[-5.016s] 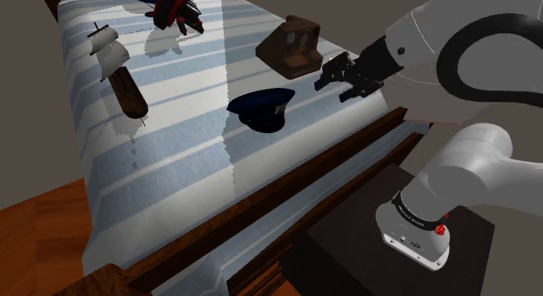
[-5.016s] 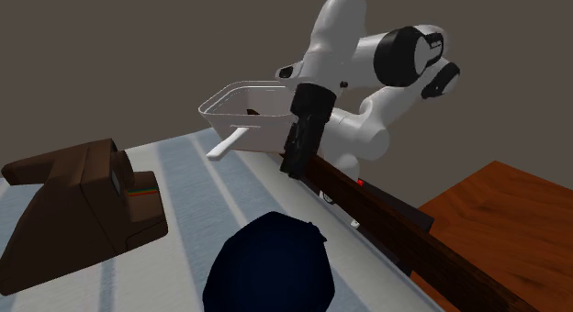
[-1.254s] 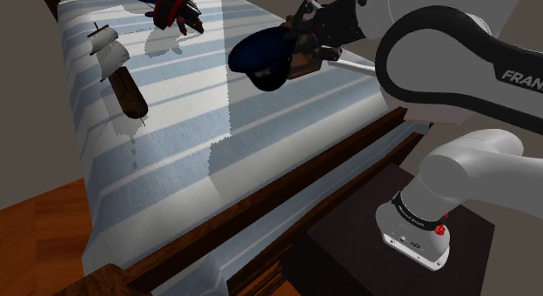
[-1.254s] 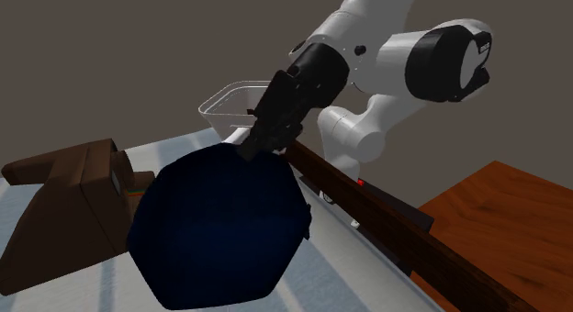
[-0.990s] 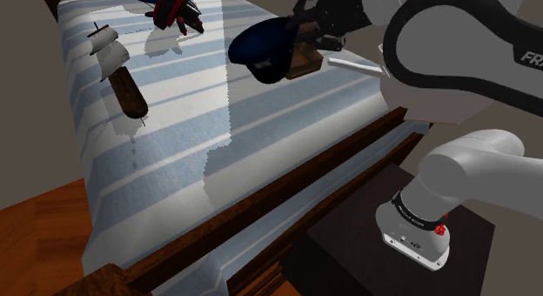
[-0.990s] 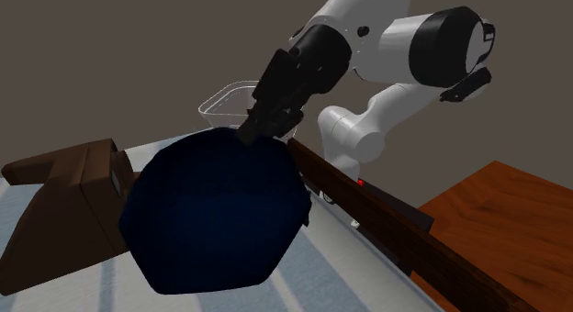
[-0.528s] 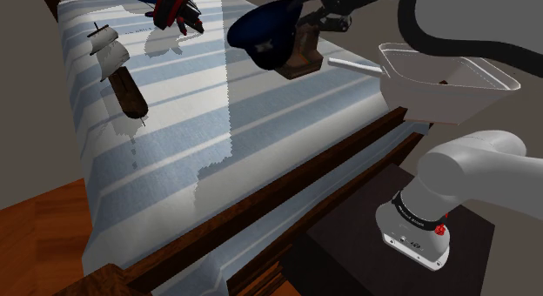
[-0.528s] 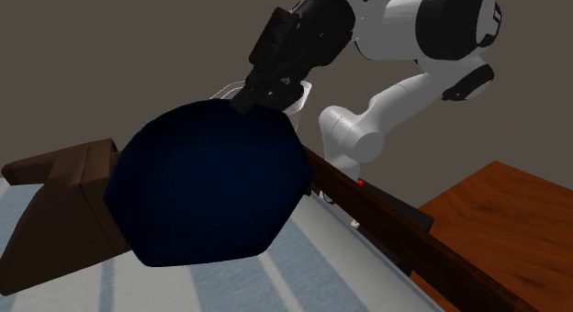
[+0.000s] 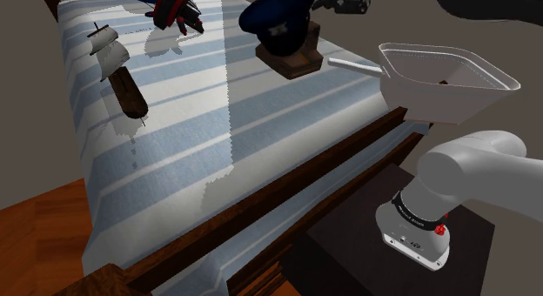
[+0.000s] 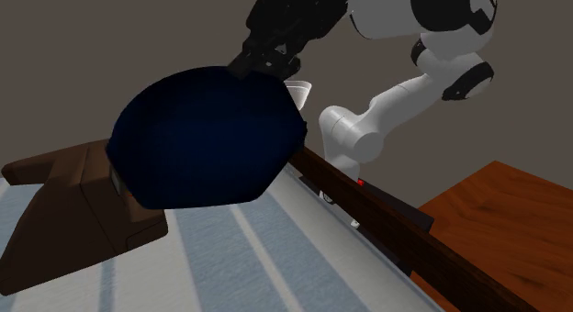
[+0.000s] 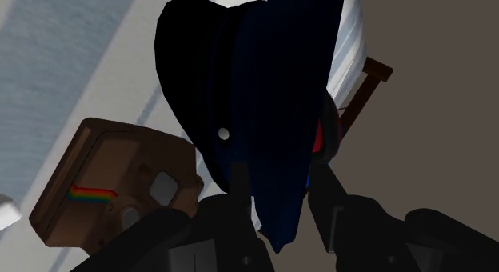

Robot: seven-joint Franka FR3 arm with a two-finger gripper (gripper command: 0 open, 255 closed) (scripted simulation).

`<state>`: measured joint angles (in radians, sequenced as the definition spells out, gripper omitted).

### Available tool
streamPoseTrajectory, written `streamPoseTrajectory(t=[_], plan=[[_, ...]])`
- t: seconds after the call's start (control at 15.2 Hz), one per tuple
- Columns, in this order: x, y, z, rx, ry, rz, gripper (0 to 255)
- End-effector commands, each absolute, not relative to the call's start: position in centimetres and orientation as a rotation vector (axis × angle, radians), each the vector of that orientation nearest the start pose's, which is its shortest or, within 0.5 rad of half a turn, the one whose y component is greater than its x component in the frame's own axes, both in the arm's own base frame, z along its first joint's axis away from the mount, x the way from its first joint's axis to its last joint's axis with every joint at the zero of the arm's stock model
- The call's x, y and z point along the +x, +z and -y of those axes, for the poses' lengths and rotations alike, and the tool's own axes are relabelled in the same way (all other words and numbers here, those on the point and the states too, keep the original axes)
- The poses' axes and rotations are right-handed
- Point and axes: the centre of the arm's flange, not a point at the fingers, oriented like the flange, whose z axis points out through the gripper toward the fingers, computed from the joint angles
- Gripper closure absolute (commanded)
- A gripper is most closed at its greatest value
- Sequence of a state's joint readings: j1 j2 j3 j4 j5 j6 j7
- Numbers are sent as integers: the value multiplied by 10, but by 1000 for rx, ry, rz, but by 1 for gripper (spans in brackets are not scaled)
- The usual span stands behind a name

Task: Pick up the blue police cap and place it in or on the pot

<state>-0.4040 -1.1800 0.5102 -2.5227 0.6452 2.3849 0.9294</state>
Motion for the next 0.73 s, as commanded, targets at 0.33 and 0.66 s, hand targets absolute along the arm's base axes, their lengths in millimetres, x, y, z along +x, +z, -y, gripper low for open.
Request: streamPoseTrajectory(t=[0.33, 0.66], plan=[[230, 675, -46, -2033, -1072, -1252, 255], [195, 680, 10, -2033, -1072, -1252, 255]])
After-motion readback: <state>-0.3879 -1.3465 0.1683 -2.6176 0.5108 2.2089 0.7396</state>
